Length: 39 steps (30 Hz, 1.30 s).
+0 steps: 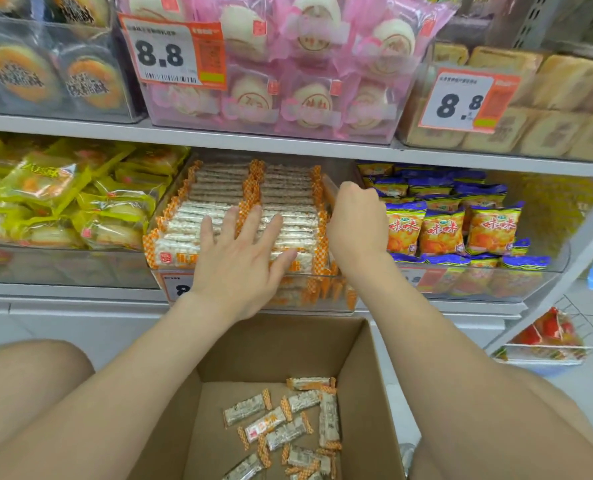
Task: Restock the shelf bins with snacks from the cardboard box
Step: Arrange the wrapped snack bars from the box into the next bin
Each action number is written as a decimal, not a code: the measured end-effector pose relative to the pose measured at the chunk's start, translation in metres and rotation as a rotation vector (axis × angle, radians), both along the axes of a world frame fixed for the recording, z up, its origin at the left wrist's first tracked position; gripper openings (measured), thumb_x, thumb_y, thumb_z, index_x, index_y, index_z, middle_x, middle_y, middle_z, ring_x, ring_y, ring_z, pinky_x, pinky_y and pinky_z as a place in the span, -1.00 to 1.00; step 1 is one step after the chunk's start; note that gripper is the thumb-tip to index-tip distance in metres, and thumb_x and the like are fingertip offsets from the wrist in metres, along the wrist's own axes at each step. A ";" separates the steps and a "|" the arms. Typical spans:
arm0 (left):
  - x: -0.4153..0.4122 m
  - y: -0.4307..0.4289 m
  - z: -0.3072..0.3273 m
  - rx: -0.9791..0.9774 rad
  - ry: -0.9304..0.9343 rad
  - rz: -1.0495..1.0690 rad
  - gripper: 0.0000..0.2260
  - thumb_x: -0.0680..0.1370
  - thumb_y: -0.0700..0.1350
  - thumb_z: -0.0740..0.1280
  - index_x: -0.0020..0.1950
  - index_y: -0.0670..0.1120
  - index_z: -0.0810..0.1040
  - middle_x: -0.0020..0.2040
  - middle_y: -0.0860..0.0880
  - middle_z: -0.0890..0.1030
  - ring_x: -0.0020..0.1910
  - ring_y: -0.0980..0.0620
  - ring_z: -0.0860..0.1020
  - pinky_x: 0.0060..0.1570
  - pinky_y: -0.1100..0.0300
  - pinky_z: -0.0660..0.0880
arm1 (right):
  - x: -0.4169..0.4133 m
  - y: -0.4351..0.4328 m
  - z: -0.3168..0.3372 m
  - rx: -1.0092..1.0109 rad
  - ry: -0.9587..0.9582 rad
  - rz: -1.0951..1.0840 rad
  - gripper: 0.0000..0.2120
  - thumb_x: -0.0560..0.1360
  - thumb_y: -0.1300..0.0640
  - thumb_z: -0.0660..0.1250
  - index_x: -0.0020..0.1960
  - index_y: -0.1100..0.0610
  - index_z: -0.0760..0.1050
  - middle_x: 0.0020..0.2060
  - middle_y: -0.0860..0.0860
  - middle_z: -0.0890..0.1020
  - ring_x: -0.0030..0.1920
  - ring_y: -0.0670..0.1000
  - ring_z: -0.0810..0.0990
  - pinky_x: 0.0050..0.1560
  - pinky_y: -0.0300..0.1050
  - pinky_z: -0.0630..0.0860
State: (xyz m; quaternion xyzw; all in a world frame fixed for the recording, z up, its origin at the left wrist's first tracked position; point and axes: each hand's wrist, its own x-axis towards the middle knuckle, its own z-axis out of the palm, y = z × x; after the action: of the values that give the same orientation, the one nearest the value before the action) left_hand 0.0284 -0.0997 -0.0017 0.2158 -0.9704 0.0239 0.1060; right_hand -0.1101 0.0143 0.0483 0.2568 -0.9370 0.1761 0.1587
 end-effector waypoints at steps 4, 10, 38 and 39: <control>0.001 -0.002 0.000 0.009 -0.012 -0.004 -0.33 0.64 0.37 -0.29 0.71 0.16 -0.02 0.72 -0.04 0.05 0.68 -0.23 0.02 0.58 -0.36 -0.03 | -0.020 -0.017 -0.002 -0.040 -0.174 0.044 -0.81 0.55 0.41 0.22 0.12 0.27 0.51 0.10 0.28 0.56 0.08 0.34 0.58 -0.08 0.04 0.42; 0.001 -0.004 0.003 0.027 -0.028 -0.006 -0.32 0.62 0.40 -0.27 0.70 0.17 0.00 0.72 -0.07 0.02 0.67 -0.25 0.03 0.58 -0.36 -0.06 | -0.037 -0.016 0.001 -0.274 -0.531 0.131 -0.78 0.67 0.11 0.13 0.07 0.24 0.46 0.03 0.15 0.50 0.01 0.19 0.48 -0.02 -0.09 0.34; 0.074 0.052 -0.226 0.667 -0.643 -0.068 -0.75 0.67 -0.20 0.21 0.28 -0.05 0.59 0.21 -0.09 0.62 0.11 -0.11 0.60 0.06 0.05 0.56 | 0.102 0.103 -0.264 0.369 -1.039 0.084 -0.78 0.55 0.28 0.21 -0.26 0.13 0.38 -0.31 0.08 0.48 -0.26 0.10 0.45 -0.15 -0.05 0.41; 0.079 0.058 -0.245 0.689 -0.650 -0.047 -0.73 0.66 -0.21 0.21 0.31 -0.06 0.58 0.23 -0.10 0.60 0.13 -0.12 0.59 0.09 0.05 0.56 | 0.105 0.104 -0.279 0.412 -1.082 0.063 -0.87 0.60 0.27 0.21 -0.11 0.16 0.47 -0.17 0.11 0.56 -0.16 0.11 0.49 -0.08 -0.07 0.44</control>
State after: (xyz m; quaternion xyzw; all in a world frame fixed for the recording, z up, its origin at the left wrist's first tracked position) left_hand 0.1075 -0.0420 -0.2471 0.1978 -0.9093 -0.2356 -0.2803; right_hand -0.0048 0.1184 -0.2302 0.1838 -0.8916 0.1008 -0.4013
